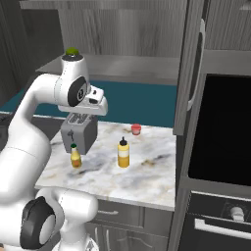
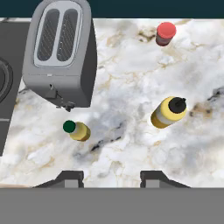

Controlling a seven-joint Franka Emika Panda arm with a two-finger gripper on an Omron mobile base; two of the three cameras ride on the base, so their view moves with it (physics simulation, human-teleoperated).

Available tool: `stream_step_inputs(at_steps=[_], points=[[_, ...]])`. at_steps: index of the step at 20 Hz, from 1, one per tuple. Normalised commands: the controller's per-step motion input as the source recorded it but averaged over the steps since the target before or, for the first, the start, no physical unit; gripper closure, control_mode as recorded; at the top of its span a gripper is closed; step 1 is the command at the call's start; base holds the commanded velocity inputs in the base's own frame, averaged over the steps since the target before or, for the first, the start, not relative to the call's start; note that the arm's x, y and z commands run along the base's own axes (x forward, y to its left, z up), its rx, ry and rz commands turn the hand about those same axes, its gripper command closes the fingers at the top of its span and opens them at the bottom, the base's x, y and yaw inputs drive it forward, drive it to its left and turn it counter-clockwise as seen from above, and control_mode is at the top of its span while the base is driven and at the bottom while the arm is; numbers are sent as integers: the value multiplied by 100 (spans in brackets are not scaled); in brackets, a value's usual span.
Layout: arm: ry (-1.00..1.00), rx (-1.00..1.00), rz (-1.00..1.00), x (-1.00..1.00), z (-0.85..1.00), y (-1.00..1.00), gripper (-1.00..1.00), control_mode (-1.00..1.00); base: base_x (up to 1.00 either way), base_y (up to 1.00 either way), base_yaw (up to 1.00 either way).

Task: Pick the mustard and mustard from the counter and place them in the cabinet.

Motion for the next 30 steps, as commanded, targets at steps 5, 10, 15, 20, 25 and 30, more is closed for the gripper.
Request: stream_step_inputs(at_steps=[5, 10, 15, 20, 25, 30], points=[[0, 0, 0, -22, -1, 0, -100, -100, 0, 0, 0], [-2, 0, 0, -47, -11, 0, -100, -100, 0, 0, 0], [-1, 0, 0, -51, -21, -6, -100, -100, 0, 0, 0], [-11, 0, 0, -44, -27, -9, -100, -100, 0, 0, 0], [-14, -1, 0, -18, -19, -18, -100, -100, 0, 0, 0], [-11, -1, 0, -3, -11, -25, -100, -100, 0, 0, 0]])
